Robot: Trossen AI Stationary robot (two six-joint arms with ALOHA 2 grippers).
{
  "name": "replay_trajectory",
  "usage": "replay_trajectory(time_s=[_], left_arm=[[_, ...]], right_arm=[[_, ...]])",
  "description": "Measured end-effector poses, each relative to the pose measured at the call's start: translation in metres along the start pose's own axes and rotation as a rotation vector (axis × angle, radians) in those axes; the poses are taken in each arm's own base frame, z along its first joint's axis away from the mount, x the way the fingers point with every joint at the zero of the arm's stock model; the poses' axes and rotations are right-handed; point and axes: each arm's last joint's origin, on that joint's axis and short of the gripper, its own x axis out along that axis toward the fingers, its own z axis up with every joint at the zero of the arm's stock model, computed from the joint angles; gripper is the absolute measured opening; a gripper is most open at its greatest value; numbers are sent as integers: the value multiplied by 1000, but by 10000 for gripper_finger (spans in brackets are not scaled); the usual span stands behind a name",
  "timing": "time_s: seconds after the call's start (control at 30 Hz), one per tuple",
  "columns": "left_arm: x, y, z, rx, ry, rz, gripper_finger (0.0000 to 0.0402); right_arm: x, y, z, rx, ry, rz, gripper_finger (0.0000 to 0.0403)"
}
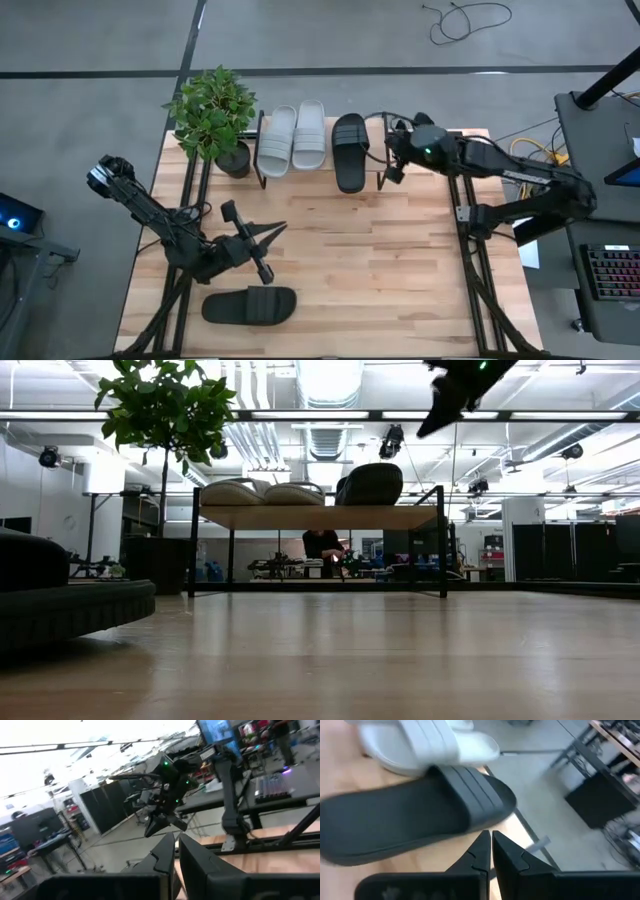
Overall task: Pick and place slides into the shelf
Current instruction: Put the right black slipper on the shelf
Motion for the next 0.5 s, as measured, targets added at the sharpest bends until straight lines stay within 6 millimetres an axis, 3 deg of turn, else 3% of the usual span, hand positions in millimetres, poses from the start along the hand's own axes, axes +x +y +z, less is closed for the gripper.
replay_trajectory(time_s=[0.2,0.5], left_arm=[[0,-2,-2,80,5,1,11],[0,-2,-2,85,5,2,11]], right_arm=[[38,-12,-7,-43,101,-63,9],[91,-20,-17,-125,150,19,8]])
